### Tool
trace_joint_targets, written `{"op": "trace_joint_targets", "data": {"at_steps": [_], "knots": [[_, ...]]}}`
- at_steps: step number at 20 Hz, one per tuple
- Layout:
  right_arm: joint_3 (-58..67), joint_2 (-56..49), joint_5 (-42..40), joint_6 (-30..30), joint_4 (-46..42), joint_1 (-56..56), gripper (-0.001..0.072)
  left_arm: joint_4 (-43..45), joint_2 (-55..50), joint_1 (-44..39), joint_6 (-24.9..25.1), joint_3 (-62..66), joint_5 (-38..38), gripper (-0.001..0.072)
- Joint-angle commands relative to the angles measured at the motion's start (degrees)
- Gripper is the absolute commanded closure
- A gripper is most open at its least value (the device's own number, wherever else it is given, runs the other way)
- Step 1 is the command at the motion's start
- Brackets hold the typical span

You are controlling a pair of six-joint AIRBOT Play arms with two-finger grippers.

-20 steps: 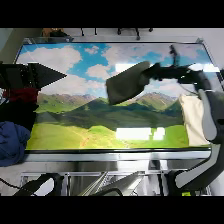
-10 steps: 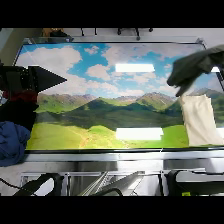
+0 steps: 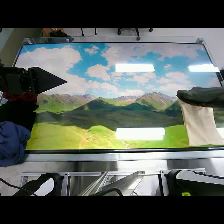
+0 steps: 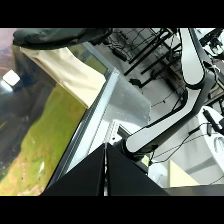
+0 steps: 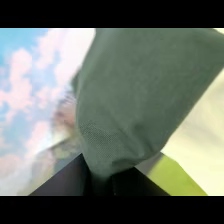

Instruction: Fold the shirts.

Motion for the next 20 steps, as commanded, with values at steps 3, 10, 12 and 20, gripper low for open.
{"op": "trace_joint_targets", "data": {"at_steps": [3,10,12,20], "knots": [[-2.9,0.8,11.7,6.9,-12.9,-0.5,0.0689,0.0,0.0,0.0,0.4,0.0,-0.2,0.0695],[-11.5,1.3,17.0,6.4,-17.5,-0.5,0.0049,0.0,0.0,0.0,0.4,0.0,-1.7,0.0695],[-11.5,1.3,16.8,7.4,-17.5,-0.5,0.005,0.0,0.0,0.0,0.4,0.0,-1.7,0.0695],[-11.6,2.4,3.7,-1.9,5.9,4.7,0.0691,2.6,0.0,0.0,0.4,0.0,3.1,0.0696]]}}
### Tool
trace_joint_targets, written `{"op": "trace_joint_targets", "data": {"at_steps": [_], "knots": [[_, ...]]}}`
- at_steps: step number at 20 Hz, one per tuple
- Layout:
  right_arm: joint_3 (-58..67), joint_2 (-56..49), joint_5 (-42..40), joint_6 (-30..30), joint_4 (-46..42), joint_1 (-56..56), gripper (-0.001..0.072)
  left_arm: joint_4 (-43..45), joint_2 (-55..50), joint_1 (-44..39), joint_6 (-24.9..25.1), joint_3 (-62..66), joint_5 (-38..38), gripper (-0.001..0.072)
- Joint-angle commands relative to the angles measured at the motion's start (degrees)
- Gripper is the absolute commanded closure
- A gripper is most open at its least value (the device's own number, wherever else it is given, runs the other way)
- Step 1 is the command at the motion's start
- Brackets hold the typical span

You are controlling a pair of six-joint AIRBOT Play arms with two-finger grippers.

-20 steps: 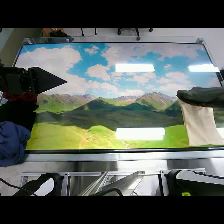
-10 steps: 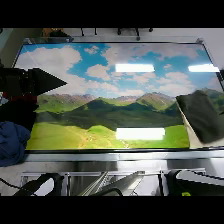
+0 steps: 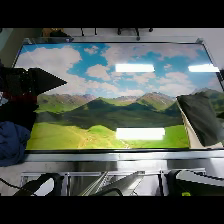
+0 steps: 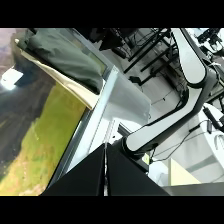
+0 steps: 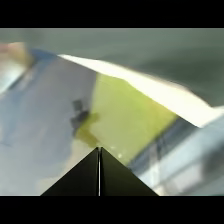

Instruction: Fold the shirts.

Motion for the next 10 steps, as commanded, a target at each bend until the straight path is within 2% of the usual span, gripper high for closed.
{"op": "trace_joint_targets", "data": {"at_steps": [1,3,5,8,10], "knots": [[-0.9,2.0,-9.0,-6.8,10.7,7.1,0.0691,6.3,0.1,-0.2,-0.5,-0.1,4.9,0.0697],[-7.1,6.9,-14.6,-10.1,9.1,17.4,0.0692,12.3,2.9,-2.5,-1.9,-5.8,9.1,0.0698],[-19.6,15.1,-21.9,-12.5,9.1,29.6,0.0692,15.7,8.8,-6.5,-1.9,-17.3,13.0,0.0698],[-40.3,26.5,-30.8,-14.4,9.1,47.8,0.069,17.7,18.6,-13.7,-2.6,-37.4,21.6,0.0697],[-47.6,29.2,-34.5,-14.3,9.2,55.4,0.0686,17.6,23.3,-17.2,-2.7,-46.5,25.5,0.0697]]}}
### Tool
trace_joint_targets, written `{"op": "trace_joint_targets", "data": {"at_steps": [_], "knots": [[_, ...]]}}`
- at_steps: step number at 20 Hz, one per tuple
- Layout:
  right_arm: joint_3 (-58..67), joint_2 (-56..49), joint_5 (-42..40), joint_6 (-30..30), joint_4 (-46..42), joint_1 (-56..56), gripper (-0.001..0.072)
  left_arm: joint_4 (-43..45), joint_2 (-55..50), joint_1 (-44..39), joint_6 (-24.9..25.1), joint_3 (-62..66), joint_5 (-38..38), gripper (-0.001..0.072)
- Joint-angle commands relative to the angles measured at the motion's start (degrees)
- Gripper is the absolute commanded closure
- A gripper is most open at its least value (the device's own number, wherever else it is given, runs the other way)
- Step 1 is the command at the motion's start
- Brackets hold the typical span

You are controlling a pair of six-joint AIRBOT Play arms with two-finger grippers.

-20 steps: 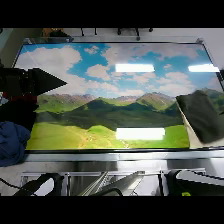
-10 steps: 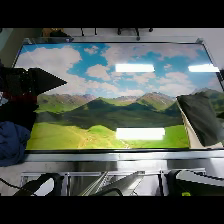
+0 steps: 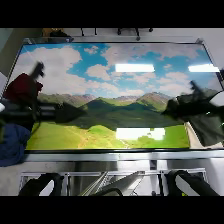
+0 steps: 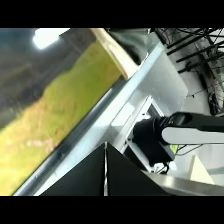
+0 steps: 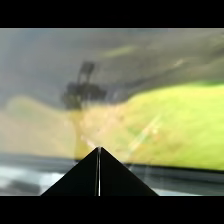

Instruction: Fold the shirts.

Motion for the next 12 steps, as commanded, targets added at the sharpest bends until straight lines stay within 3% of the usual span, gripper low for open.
{"op": "trace_joint_targets", "data": {"at_steps": [1,12], "knots": [[-13.9,6.3,-9.9,-1.9,0.6,14.7,0.0687,2.3,8.6,-6.6,-0.7,-16.7,8.4,0.0697],[-14.1,6.0,-8.1,-1.9,2.1,16.9,0.0688,2.2,15.1,-9.6,-2.3,-21.5,9.8,0.0695]]}}
